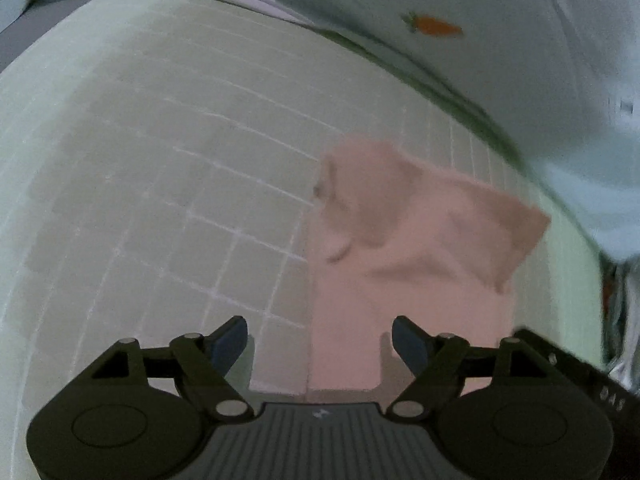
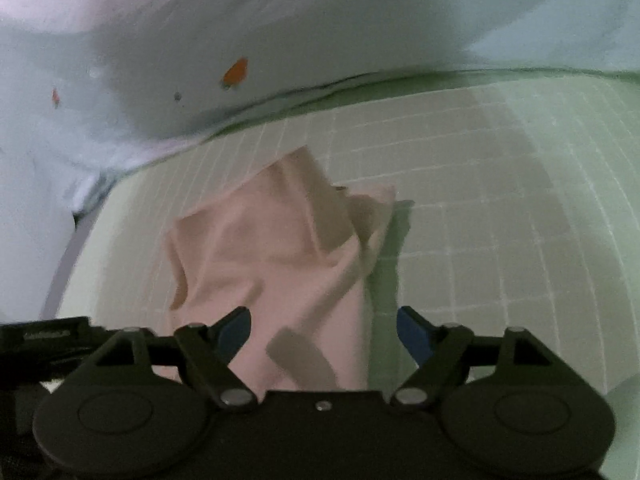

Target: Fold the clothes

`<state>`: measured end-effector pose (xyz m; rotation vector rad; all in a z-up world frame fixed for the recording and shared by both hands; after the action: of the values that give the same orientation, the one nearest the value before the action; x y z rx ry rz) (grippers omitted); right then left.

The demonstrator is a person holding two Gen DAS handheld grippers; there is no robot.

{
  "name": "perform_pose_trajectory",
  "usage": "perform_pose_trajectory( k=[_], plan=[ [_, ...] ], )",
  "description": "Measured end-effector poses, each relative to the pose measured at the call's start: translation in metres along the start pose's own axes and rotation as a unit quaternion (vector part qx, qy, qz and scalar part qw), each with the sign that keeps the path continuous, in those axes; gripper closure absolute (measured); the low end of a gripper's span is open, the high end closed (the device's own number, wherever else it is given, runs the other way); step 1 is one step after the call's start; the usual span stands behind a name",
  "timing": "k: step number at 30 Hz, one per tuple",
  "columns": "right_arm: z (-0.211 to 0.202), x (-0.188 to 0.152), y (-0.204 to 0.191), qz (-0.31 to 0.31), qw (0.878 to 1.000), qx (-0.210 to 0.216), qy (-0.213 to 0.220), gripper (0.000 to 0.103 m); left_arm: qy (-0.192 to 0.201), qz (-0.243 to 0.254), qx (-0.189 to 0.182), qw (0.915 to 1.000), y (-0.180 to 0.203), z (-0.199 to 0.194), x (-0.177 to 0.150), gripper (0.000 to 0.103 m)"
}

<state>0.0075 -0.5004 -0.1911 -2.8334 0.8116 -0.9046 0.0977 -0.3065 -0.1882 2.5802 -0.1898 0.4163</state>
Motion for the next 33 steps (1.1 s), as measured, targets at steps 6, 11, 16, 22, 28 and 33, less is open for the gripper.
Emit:
perform_pose_trajectory(
  k=[6, 11, 16, 22, 28, 33],
  plan=[
    [0.058, 0.033, 0.001, -0.04, 0.999, -0.036, 0.008, 0.024, 0.001, 0.024, 0.05, 0.9985, -0.002, 0.04, 0.028, 0.016],
    [0.069, 0.054, 0.012, -0.008, 0.996, -0.073, 0.044, 0.024, 0.018, 0.019, 0.075, 0.9968, -0.004, 0.041, 0.049, 0.017],
    [0.039, 0.04, 0.039, 0.052, 0.994, -0.078, 0.062, 0.023, 0.019, 0.039, 0.093, 0.9948, 0.001, 0.027, 0.04, 0.017],
    [-0.008, -0.013, 0.06, 0.124, 0.991, -0.009, 0.051, 0.057, 0.001, 0.046, 0.075, 0.9961, 0.015, 0.002, 0.002, 0.017],
    [-0.034, -0.062, 0.066, 0.138, 0.989, 0.024, 0.038, 0.076, -0.013, 0.055, 0.083, 0.9949, 0.022, -0.015, -0.038, 0.017],
    [-0.05, -0.079, 0.068, 0.116, 0.99, 0.063, 0.045, 0.075, -0.007, 0.049, 0.103, 0.9934, 0.03, -0.018, -0.05, 0.016]
  ],
)
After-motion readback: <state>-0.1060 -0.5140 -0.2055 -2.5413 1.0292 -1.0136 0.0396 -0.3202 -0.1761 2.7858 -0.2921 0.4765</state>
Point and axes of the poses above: each gripper's, at about its wrist camera, not at the fingertips, and z roughly the way its jaws point, y to its right, x to its top, the point moved 7 cm from there along z, roughly the way its jaws point, and after that the axes turned 10 degrees about -x, right-handed, at the moved point
